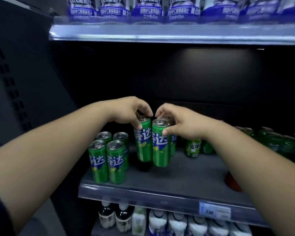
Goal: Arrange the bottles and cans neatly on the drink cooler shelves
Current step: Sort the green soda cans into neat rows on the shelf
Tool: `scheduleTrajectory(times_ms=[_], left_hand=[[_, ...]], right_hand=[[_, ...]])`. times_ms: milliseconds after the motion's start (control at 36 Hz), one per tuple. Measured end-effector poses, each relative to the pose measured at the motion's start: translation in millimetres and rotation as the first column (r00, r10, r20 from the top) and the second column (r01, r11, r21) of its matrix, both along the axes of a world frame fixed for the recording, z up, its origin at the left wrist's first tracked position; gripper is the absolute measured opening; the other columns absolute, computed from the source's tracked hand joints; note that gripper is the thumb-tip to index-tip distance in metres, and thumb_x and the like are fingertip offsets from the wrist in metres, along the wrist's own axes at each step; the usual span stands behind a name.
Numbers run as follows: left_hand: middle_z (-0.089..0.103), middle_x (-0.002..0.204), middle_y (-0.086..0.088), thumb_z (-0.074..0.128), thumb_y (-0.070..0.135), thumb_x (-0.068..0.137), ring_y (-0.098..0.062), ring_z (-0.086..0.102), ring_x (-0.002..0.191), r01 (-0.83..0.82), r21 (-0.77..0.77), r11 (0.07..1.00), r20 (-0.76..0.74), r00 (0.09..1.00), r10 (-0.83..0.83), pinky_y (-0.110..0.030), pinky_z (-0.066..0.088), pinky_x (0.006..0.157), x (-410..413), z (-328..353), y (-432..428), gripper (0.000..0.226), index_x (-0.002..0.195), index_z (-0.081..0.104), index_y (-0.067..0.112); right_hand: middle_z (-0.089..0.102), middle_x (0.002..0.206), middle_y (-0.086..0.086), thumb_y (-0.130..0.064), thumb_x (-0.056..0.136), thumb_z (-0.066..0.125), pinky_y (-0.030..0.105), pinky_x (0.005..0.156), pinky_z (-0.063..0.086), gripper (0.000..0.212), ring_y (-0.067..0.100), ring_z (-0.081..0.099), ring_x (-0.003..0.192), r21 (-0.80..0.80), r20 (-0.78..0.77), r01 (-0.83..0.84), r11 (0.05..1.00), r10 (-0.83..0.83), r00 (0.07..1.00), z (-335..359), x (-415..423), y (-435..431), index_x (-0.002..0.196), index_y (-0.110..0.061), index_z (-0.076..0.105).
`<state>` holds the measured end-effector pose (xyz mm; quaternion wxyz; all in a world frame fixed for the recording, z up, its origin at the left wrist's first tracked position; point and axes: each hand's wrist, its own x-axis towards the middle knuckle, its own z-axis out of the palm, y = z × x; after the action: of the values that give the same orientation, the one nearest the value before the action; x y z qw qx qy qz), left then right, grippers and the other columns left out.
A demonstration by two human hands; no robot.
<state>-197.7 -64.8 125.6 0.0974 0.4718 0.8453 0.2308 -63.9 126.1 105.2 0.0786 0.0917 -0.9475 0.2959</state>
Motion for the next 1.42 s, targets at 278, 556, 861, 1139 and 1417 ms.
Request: scheduleTrajectory(times_ms=[278,556,861,1139,1417], left_hand=[[0.055,0.095,0.021,0.082,0.005,0.075,0.006,0.052,0.073,0.002,-0.136,0.991,-0.079,0.997,-0.013,-0.004,0.038,0.047,-15,-34,-1,0.052,0.118,0.063,0.028],[0.066,0.102,0.017,0.084,0.008,0.071,-0.006,0.063,0.098,0.138,-0.211,0.968,0.023,0.99,-0.136,-0.031,0.05,0.092,-50,-67,-2,0.047,0.107,0.063,0.031],[0.07,0.087,0.014,0.074,0.029,0.087,-0.006,0.064,0.084,0.01,-0.043,0.999,0.057,0.998,-0.007,-0.022,0.048,0.076,-69,-81,-5,0.01,0.096,0.074,0.025],[0.072,0.078,0.01,0.072,0.022,0.089,-0.005,0.063,0.075,-0.102,0.021,0.995,0.009,0.995,0.101,-0.022,0.049,0.068,-70,-88,-3,0.007,0.084,0.077,0.023],[0.068,0.079,0.012,0.064,0.024,0.093,-0.007,0.063,0.081,-0.091,-0.029,0.995,-0.11,0.99,0.088,-0.028,0.052,0.075,-71,-90,4,0.012,0.085,0.072,0.028]], right_hand=[[0.064,0.115,-0.015,-0.014,0.08,0.081,0.037,0.096,0.052,0.05,0.006,0.061,0.109,0.043,0.06,0.062,0.997,-0.065,0.996,-38,-6,-26,0.117,-0.033,0.053],[0.064,0.112,-0.011,-0.015,0.081,0.08,0.036,0.091,0.053,0.05,0.008,0.062,0.102,0.0,0.088,0.11,0.994,-0.11,0.99,-77,-21,-57,0.113,-0.04,0.051],[0.054,0.116,-0.008,-0.017,0.08,0.082,0.028,0.1,0.042,0.027,0.01,0.052,0.111,0.023,-0.116,0.169,0.985,-0.165,0.979,-104,-17,-72,0.098,-0.02,0.063],[0.057,0.097,-0.009,-0.014,0.077,0.082,0.029,0.078,0.05,0.029,0.011,0.056,0.094,-0.026,-0.233,0.185,0.982,-0.186,0.954,-112,-21,-80,0.081,-0.027,0.057],[0.054,0.1,-0.007,-0.013,0.082,0.077,0.012,0.078,0.034,0.028,0.009,0.05,0.093,0.021,-0.245,0.179,0.984,-0.169,0.955,-118,-28,-83,0.086,-0.026,0.052]])
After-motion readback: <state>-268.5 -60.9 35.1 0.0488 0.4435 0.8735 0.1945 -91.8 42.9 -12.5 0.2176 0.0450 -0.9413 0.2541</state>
